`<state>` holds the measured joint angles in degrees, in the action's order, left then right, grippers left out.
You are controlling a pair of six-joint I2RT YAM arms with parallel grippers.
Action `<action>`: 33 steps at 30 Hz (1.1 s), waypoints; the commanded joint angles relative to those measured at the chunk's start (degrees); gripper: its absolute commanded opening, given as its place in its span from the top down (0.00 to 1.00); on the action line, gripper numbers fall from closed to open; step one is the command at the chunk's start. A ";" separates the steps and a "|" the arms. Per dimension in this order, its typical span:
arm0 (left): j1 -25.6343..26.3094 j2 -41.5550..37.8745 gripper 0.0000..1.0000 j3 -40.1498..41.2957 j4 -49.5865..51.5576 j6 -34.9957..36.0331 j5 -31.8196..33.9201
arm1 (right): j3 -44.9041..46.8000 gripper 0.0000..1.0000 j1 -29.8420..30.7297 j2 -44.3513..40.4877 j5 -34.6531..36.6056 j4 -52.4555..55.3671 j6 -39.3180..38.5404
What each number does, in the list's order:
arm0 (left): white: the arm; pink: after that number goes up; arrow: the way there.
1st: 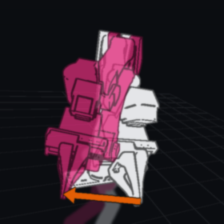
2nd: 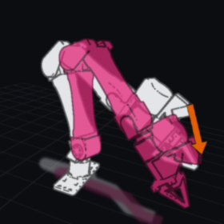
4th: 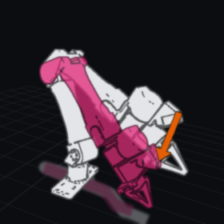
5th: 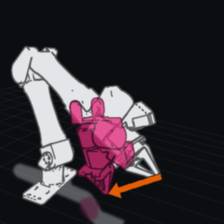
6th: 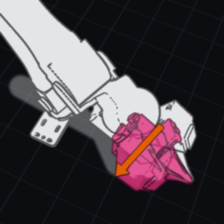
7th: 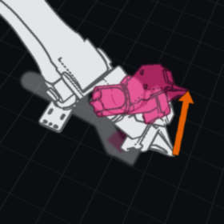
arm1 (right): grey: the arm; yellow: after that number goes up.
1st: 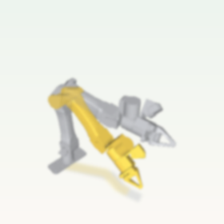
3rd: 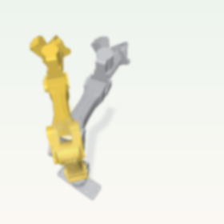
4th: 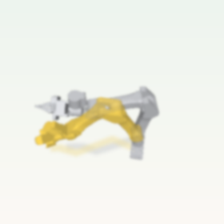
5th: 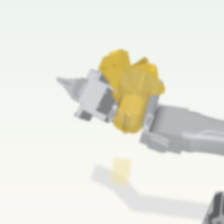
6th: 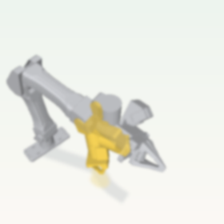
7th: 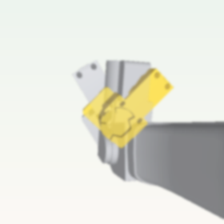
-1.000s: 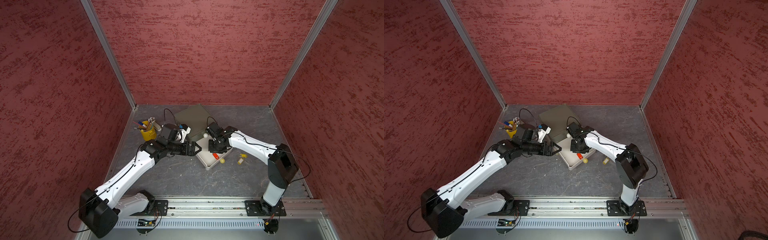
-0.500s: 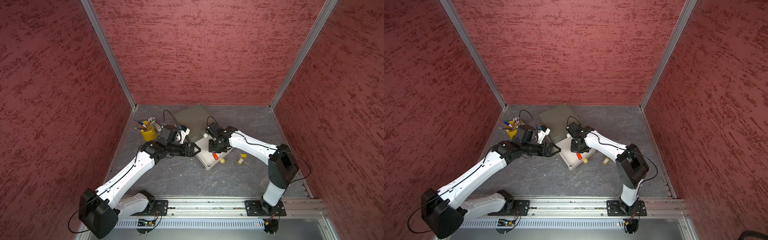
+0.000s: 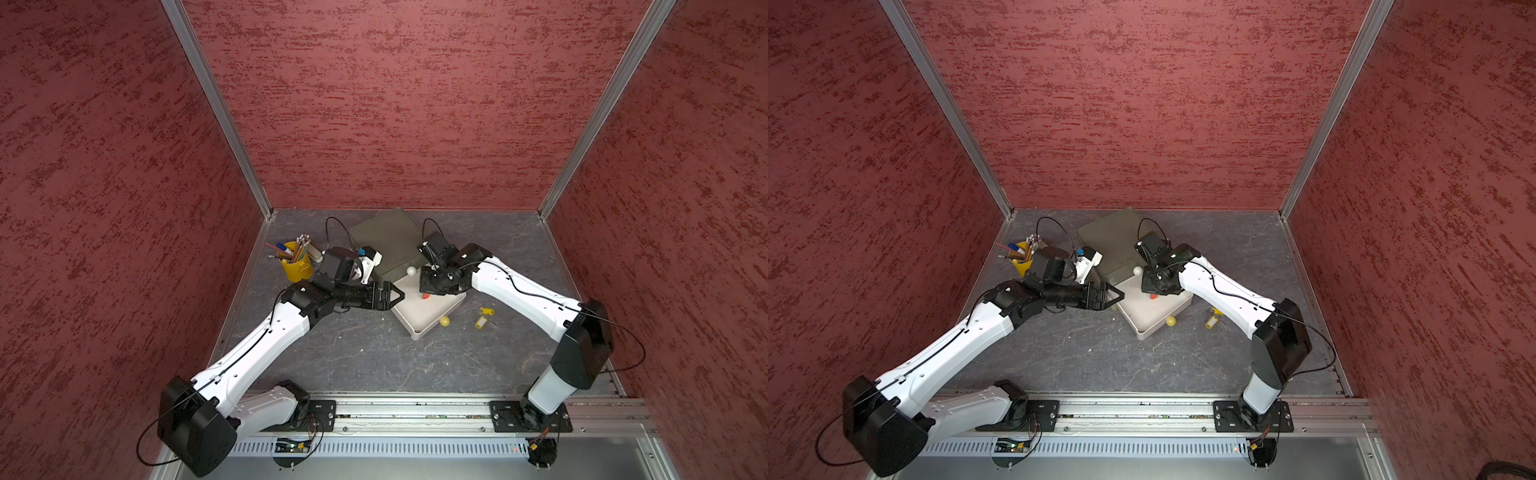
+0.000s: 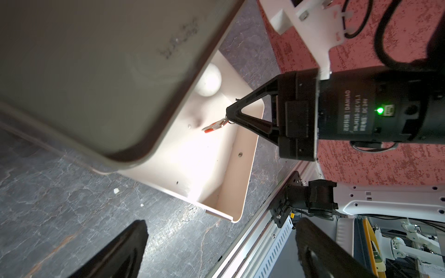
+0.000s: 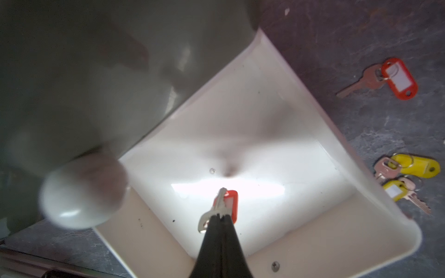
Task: Take the keys out of the drawer
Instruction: Pick up the key from the drawer.
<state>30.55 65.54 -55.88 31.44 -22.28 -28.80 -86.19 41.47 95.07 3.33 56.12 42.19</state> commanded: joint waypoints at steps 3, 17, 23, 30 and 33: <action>1.15 0.73 0.00 -3.07 -6.83 0.26 -1.35 | -3.59 1.00 -0.51 -3.99 4.03 3.82 -0.44; 5.96 8.06 0.00 -10.29 -9.73 2.20 -1.71 | -3.30 1.00 -8.00 -12.81 6.28 6.40 -2.75; 7.61 11.88 0.00 -13.53 -8.12 2.33 -1.75 | 1.02 1.00 -14.35 -15.15 4.29 4.42 -4.20; 10.16 16.17 0.00 -16.71 -5.57 2.49 -1.71 | 5.63 1.00 -21.41 -16.42 1.51 1.99 -6.19; 10.89 17.60 0.00 -17.75 -4.58 2.35 -1.60 | 7.57 1.00 -23.74 -16.06 0.30 0.59 -7.05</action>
<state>40.77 82.11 -71.75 25.32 -20.91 -29.80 -79.90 19.51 79.85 5.58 59.44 36.93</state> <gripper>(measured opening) 0.996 0.045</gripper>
